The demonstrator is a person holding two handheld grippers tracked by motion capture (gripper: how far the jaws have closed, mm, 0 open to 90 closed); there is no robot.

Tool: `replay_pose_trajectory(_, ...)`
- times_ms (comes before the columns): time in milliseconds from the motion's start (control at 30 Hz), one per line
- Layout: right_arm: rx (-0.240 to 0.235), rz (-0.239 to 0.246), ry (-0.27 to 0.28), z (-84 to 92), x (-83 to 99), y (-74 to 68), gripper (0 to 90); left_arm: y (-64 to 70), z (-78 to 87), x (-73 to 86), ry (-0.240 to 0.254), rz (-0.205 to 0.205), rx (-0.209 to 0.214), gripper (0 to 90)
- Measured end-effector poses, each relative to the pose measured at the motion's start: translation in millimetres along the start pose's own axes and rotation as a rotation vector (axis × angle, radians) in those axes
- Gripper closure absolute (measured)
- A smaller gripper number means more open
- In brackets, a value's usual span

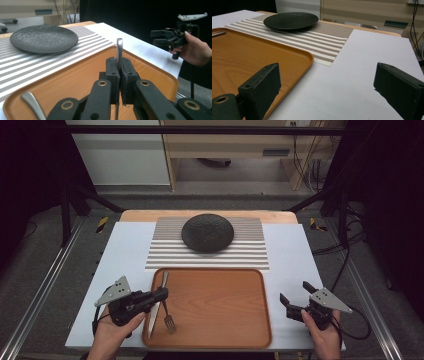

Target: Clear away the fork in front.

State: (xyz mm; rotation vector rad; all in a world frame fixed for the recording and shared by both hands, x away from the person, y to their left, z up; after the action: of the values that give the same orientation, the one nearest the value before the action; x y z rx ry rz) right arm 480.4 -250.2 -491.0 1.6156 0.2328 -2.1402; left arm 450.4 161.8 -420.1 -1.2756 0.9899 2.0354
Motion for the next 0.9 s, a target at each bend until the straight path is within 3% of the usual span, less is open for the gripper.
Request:
replay_pose_trajectory(167, -0.002, 0.000, -0.005, -1.5, 0.8, -0.3, 7.3, -35.9, -20.2, 1.6, -0.010, 0.057, 0.013, 82.9)
replay_pose_trajectory(233, -0.001, -0.002, -0.005, -1.3, 0.9, -0.2, 7.3, -50.2, -32.4, 6.1, -0.044, 0.085, 0.030, 81.3)
replay_pose_trajectory(333, 0.000, -0.004, -0.002, -0.5, 0.7, 0.3, 7.3, -67.3, -47.7, 15.2, -0.098, 0.110, 0.013, 78.6)
replay_pose_trajectory(467, -0.001, -0.006, -0.005, -0.4, 1.5, 0.8, 7.3, -74.5, -52.2, 22.9, -0.109, 0.126, 0.009, 76.5)
replay_pose_trajectory(567, -0.001, -0.009, -0.005, -0.7, 2.0, 1.0, 7.3, -76.5, -49.9, 23.8, -0.105, 0.117, -0.012, 75.7)
replay_pose_trajectory(900, -0.014, -0.006, -0.012, -1.6, 2.2, -2.6, 7.2, -92.3, -49.9, 30.9, -0.115, 0.141, -0.067, 71.8)
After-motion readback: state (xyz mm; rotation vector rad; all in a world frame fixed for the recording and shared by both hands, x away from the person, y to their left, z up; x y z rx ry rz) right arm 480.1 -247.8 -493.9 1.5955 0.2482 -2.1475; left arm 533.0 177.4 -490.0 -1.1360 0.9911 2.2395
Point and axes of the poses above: each handheld gripper's, and its own axes: z roughly backward along the jaws, x roughly out of its underside, y roughly to its right, the point moved 9 cm from there along -z, roughly forward along the jaws, and after that the axes turned 7 degrees about z, right-handed, at the moved point
